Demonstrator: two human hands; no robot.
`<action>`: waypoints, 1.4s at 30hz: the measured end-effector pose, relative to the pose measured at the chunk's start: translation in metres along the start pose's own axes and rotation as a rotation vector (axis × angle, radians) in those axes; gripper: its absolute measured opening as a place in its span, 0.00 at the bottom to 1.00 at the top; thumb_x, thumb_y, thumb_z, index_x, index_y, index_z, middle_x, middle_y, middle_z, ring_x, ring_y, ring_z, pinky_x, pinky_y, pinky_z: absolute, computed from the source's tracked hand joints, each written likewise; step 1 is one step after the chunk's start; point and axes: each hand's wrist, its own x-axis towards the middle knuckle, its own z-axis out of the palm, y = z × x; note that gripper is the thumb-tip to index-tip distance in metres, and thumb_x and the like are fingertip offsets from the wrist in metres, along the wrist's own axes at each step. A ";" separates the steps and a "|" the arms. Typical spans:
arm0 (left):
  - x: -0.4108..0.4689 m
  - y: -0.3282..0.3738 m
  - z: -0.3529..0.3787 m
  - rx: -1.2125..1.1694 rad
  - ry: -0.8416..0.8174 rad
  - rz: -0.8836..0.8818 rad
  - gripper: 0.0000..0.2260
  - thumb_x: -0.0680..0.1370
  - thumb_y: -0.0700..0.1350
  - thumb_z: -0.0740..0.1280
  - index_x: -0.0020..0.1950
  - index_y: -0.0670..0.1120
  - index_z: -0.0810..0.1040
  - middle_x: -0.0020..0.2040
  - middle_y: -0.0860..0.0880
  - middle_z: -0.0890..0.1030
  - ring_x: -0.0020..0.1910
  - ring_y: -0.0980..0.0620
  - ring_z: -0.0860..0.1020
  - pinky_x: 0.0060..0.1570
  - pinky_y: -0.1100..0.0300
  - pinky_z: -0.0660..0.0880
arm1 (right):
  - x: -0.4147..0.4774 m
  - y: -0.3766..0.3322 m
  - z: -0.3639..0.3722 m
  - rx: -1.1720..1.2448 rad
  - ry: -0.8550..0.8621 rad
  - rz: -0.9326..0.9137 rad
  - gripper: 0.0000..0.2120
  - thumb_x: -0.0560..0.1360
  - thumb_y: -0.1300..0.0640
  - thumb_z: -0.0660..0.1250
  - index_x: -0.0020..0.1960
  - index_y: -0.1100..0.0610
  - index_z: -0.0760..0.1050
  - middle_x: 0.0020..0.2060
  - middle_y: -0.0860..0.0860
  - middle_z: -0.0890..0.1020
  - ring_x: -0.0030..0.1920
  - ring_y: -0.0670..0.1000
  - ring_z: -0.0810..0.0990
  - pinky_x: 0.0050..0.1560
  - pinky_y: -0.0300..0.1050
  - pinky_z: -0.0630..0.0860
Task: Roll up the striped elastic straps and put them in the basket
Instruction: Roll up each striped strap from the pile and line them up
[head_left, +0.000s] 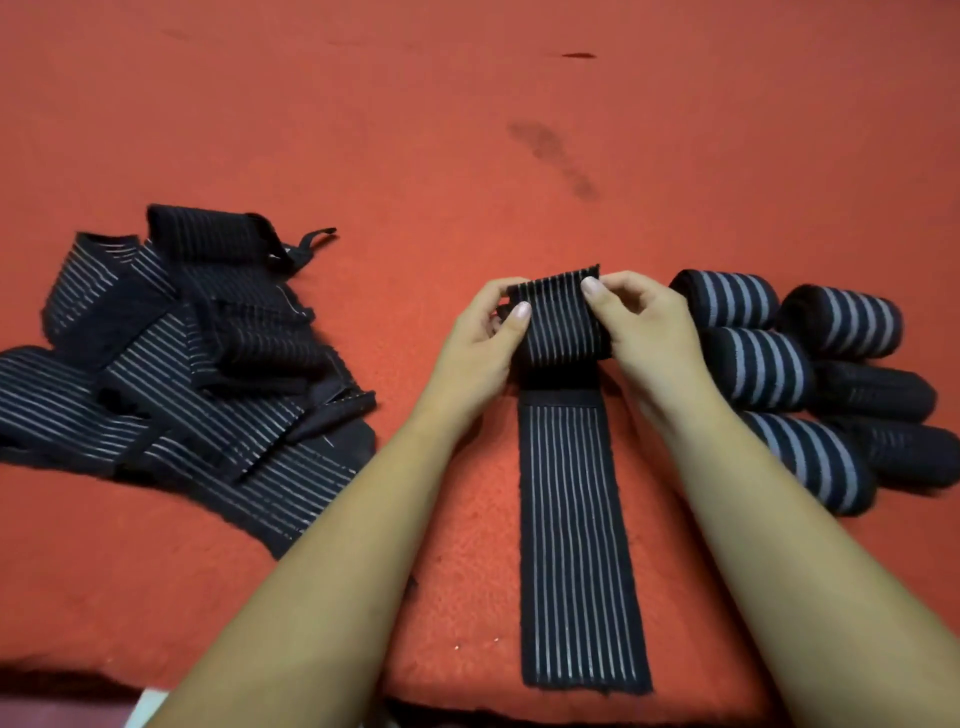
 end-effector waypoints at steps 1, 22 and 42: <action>0.001 -0.001 -0.001 -0.009 -0.020 0.013 0.08 0.84 0.41 0.60 0.60 0.47 0.75 0.47 0.51 0.80 0.42 0.60 0.77 0.43 0.66 0.74 | 0.002 0.002 0.003 -0.010 0.015 -0.007 0.07 0.79 0.55 0.68 0.48 0.57 0.82 0.41 0.51 0.84 0.44 0.48 0.80 0.51 0.53 0.78; 0.018 -0.001 -0.014 -0.182 0.232 -0.125 0.08 0.80 0.39 0.68 0.43 0.47 0.75 0.32 0.49 0.79 0.28 0.56 0.76 0.31 0.63 0.75 | 0.002 0.010 0.014 0.220 -0.088 -0.008 0.10 0.82 0.58 0.63 0.43 0.55 0.78 0.38 0.50 0.80 0.41 0.49 0.76 0.45 0.46 0.74; 0.012 0.010 -0.003 -0.213 0.098 -0.108 0.07 0.84 0.41 0.61 0.47 0.47 0.73 0.36 0.53 0.81 0.34 0.57 0.78 0.39 0.62 0.75 | 0.000 0.017 0.021 0.067 0.141 -0.002 0.11 0.77 0.50 0.65 0.39 0.53 0.74 0.33 0.53 0.72 0.34 0.50 0.69 0.37 0.50 0.67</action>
